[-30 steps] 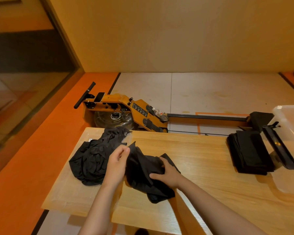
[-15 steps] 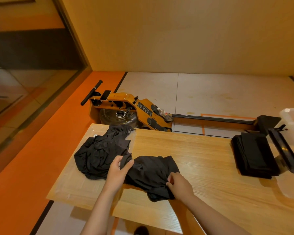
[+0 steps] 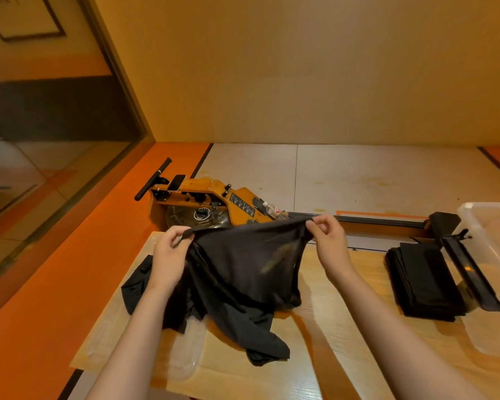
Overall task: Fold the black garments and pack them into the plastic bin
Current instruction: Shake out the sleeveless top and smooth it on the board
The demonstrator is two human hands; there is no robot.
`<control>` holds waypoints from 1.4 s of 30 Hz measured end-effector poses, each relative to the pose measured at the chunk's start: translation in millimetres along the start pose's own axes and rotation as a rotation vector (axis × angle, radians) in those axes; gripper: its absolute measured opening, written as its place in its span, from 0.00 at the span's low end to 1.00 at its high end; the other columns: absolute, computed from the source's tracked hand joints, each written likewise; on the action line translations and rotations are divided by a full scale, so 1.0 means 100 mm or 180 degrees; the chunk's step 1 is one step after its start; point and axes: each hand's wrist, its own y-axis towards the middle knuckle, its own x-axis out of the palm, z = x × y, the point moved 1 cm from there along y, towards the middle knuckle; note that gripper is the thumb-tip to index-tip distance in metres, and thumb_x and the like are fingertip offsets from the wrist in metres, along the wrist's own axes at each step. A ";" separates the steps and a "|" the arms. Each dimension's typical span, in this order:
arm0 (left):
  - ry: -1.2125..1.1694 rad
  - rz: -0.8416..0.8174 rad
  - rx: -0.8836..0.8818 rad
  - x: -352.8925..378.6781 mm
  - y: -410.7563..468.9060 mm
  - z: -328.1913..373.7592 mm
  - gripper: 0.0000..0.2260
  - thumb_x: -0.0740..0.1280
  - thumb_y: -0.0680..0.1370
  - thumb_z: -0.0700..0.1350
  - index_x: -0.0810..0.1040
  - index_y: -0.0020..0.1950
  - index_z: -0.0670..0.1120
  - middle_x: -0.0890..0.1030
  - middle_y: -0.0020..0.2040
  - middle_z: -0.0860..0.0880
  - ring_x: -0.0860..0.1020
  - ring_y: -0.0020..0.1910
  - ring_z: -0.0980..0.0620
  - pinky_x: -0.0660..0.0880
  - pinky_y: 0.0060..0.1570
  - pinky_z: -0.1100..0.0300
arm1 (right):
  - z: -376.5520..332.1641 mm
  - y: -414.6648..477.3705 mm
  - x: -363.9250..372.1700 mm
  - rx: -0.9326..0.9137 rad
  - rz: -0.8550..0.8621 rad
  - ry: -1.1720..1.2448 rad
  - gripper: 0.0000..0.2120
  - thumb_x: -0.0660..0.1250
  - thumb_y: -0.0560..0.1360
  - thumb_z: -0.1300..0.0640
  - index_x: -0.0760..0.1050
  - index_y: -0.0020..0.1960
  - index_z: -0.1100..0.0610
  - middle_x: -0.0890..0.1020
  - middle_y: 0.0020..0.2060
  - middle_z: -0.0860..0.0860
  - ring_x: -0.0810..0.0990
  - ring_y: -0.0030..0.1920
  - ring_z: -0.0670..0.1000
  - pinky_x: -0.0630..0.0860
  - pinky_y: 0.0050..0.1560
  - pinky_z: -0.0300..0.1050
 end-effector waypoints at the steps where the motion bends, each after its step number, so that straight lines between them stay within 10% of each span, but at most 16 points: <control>1: 0.0028 -0.0038 0.0160 0.01 0.09 0.14 0.07 0.63 0.80 0.38 0.80 0.47 0.46 0.80 0.49 0.53 0.77 0.52 0.55 0.73 0.53 0.59 | -0.15 0.08 -0.03 -0.0050 0.0047 0.0151 0.05 0.61 0.80 0.59 0.71 0.47 0.58 0.75 0.35 0.50 0.74 0.38 0.46 0.71 0.35 0.31; 5: 0.0188 -0.0154 0.0699 0.06 0.35 0.72 0.09 0.61 0.81 0.38 0.79 0.47 0.46 0.80 0.48 0.53 0.76 0.48 0.61 0.71 0.47 0.68 | -0.67 0.36 -0.16 -0.0245 0.0097 0.0500 0.05 0.60 0.81 0.55 0.70 0.47 0.55 0.73 0.37 0.52 0.73 0.39 0.49 0.68 0.40 0.43; 9: 0.0263 -0.0269 0.0959 0.10 0.50 1.21 0.07 0.61 0.81 0.41 0.78 0.47 0.46 0.78 0.46 0.53 0.75 0.41 0.66 0.70 0.36 0.71 | -1.19 0.53 -0.34 -0.0625 0.0235 0.0591 0.06 0.61 0.81 0.57 0.70 0.45 0.52 0.75 0.35 0.50 0.74 0.37 0.46 0.70 0.33 0.34; 18: 0.0542 -0.1996 0.1526 0.77 0.30 1.74 0.30 0.73 0.74 0.51 0.65 0.73 0.57 0.70 0.68 0.62 0.69 0.65 0.66 0.68 0.62 0.66 | -1.49 0.42 -0.40 -0.1097 -0.1018 0.0054 0.06 0.65 0.78 0.62 0.75 0.44 0.53 0.77 0.34 0.50 0.75 0.37 0.48 0.70 0.38 0.41; 25: 0.0642 -0.2212 0.1482 1.23 0.18 1.64 0.09 0.71 0.75 0.47 0.77 0.44 0.42 0.77 0.39 0.46 0.76 0.37 0.56 0.72 0.39 0.65 | -1.05 0.26 -0.55 -0.0659 -0.1020 0.0025 0.02 0.67 0.76 0.60 0.74 0.48 0.55 0.80 0.38 0.54 0.81 0.44 0.53 0.76 0.49 0.47; 31: 0.0458 -0.2217 0.1470 1.29 0.19 1.66 0.08 0.71 0.75 0.46 0.76 0.40 0.43 0.79 0.40 0.44 0.79 0.41 0.52 0.75 0.43 0.62 | -0.04 -0.06 -0.73 -0.0053 -0.0930 -0.0849 0.18 0.75 0.69 0.52 0.74 0.56 0.48 0.80 0.48 0.45 0.78 0.49 0.38 0.75 0.58 0.42; 42: -0.0132 -0.1996 0.1208 1.15 0.38 1.61 0.06 0.72 0.74 0.41 0.77 0.38 0.45 0.81 0.34 0.53 0.80 0.38 0.56 0.75 0.37 0.67 | 0.58 -0.23 -0.28 -0.0299 -0.0593 -0.1868 0.21 0.72 0.71 0.48 0.65 0.59 0.43 0.74 0.48 0.40 0.73 0.51 0.40 0.75 0.51 0.41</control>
